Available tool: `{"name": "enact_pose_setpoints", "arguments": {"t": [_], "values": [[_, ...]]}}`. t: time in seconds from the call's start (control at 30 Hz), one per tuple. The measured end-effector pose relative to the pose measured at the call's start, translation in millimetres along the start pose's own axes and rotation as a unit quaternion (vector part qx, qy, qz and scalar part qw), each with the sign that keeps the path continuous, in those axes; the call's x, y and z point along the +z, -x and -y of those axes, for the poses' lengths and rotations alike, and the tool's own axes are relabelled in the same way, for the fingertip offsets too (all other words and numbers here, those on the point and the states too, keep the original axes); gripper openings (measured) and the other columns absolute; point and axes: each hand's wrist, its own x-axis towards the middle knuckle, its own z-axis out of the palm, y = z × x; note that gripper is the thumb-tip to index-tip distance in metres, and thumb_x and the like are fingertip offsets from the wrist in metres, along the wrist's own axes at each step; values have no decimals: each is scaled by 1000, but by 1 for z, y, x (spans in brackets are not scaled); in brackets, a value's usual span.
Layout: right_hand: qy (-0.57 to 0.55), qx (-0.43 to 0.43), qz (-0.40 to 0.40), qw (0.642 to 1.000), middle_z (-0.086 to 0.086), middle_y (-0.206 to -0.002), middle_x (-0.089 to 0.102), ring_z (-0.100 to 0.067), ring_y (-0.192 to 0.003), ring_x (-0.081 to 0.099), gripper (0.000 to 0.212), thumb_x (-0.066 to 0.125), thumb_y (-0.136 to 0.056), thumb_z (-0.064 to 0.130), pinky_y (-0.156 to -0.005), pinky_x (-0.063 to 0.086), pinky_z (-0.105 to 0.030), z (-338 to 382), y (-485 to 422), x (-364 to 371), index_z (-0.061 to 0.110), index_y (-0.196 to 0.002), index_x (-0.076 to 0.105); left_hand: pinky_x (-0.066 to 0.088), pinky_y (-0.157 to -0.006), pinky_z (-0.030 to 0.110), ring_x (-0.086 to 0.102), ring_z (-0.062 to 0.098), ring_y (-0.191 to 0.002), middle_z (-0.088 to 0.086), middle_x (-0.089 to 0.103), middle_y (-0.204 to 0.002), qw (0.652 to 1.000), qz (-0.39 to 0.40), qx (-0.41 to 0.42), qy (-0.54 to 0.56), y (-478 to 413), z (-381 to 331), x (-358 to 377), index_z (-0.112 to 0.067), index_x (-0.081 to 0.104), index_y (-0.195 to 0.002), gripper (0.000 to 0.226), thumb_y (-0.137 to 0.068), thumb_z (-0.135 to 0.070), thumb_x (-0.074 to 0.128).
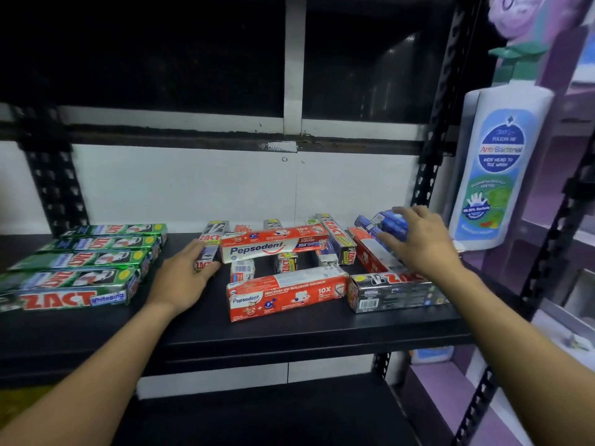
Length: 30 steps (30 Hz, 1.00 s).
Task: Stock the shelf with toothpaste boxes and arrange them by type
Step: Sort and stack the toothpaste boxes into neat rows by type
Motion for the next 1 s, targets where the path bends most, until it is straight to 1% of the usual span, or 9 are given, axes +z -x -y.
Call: {"name": "enact_pose_setpoints", "arguments": {"t": [0.13, 0.27, 0.33, 0.47, 0.57, 0.8, 0.9, 0.93, 1.0], "values": [[-116, -105, 86, 984, 2, -139, 48, -21, -129, 44, 65, 65, -86, 53, -103, 40, -37, 64, 0, 22, 25, -142, 47, 34, -116, 40, 38, 25, -142, -3, 37, -157, 1000, 1, -21, 2, 0, 0, 1, -23, 43, -149, 61, -94, -41, 62], [-93, -209, 128, 965, 0, -152, 39, -22, -140, 33, 70, 64, -88, 50, -116, 28, -40, 110, -2, 47, 25, -149, 39, 31, -117, 38, 35, 25, -144, -1, 35, -158, 1000, -6, -28, 9, 2, 0, 1, -19, 42, -150, 61, -95, -37, 62], [-58, -240, 147, 958, 0, -152, 40, -24, -140, 32, 72, 60, -89, 53, -118, 24, -45, 122, -2, 59, 26, -150, 34, 30, -117, 37, 34, 24, -144, -1, 34, -159, 999, -9, -31, 13, 4, -1, 0, -19, 41, -150, 61, -96, -36, 62], [0, -246, 115, 962, 0, -137, 46, -25, -129, 36, 66, 55, -88, 60, -111, 25, -45, 126, -6, 60, 34, -146, 37, 30, -116, 34, 35, 22, -144, -3, 34, -158, 999, -22, -31, 29, 9, -5, -1, -20, 42, -150, 59, -96, -34, 62], [-1, -239, 126, 963, 2, -130, 47, -22, -124, 38, 56, 52, -90, 60, -104, 30, -43, 121, -9, 52, 36, -140, 44, 30, -116, 32, 35, 21, -144, -3, 35, -158, 998, -25, -43, 45, 11, -6, -2, -20, 43, -149, 60, -95, -33, 64], [-44, -195, 153, 968, -6, -127, 58, -26, -111, 56, 50, 56, -92, 51, -91, 46, -37, 96, -7, 43, 21, -131, 52, 40, -108, 30, 47, 21, -135, -6, 42, -153, 997, -39, -65, 34, 18, -13, -8, -22, 53, -142, 57, -89, -38, 68], [-42, -165, 155, 973, -9, -119, 66, -28, -102, 62, 51, 57, -92, 51, -84, 51, -39, 85, -8, 40, 18, -130, 51, 49, -83, 24, 63, 20, -104, -2, 63, -134, 996, -48, -73, 9, 32, -24, -19, -26, 61, -134, 50, -86, -37, 68], [-45, -154, 152, 975, -10, -119, 67, -28, -102, 62, 52, 57, -92, 50, -84, 51, -40, 83, -8, 40, 17, -131, 51, 46, -72, 24, 62, 18, -88, -2, 71, -115, 997, -44, -63, -4, 39, -27, -24, -26, 64, -130, 46, -85, -38, 67], [-60, -132, 142, 979, -12, -119, 67, -30, -104, 62, 55, 59, -91, 48, -85, 51, -39, 81, -7, 40, 14, -134, 51, 41, -65, 24, 58, 15, -73, -6, 70, -83, 998, -33, -44, -24, 53, -29, -32, -27, 67, -124, 41, -85, -39, 66]]}}
